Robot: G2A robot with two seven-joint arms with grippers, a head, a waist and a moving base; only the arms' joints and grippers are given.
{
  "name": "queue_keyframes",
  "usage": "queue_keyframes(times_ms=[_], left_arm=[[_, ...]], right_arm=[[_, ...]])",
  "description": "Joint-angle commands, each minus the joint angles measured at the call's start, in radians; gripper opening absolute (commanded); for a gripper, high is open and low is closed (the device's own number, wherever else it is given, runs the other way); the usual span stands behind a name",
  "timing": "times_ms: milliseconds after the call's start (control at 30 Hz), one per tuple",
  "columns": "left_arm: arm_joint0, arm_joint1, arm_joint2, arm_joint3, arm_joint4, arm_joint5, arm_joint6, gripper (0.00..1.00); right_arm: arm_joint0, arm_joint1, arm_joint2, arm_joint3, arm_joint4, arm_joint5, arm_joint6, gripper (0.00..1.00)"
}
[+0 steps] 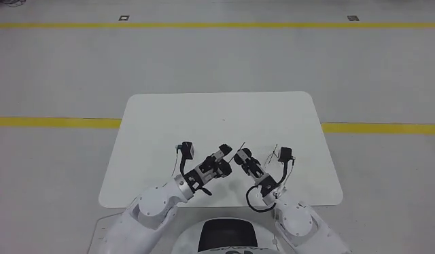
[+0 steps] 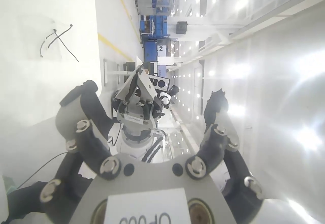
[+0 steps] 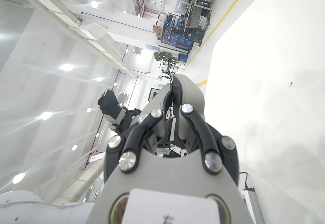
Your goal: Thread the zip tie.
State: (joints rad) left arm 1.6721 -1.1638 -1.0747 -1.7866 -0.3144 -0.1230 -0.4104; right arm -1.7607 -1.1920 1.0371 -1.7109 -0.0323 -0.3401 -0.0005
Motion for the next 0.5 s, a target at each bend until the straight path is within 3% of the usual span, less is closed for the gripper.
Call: queue_keyframes(times_ms=[0, 467], left_arm=[[0.000, 0.001, -0.003, 0.004, 0.016, 0.008, 0.020, 1.00], [-0.011, -0.002, 0.016, 0.009, 0.003, 0.007, 0.051, 1.00]], right_arm=[[0.000, 0.000, 0.000, 0.000, -0.001, 0.000, 0.001, 0.00], [0.008, -0.006, -0.012, 0.008, -0.036, 0.000, -0.005, 0.00]])
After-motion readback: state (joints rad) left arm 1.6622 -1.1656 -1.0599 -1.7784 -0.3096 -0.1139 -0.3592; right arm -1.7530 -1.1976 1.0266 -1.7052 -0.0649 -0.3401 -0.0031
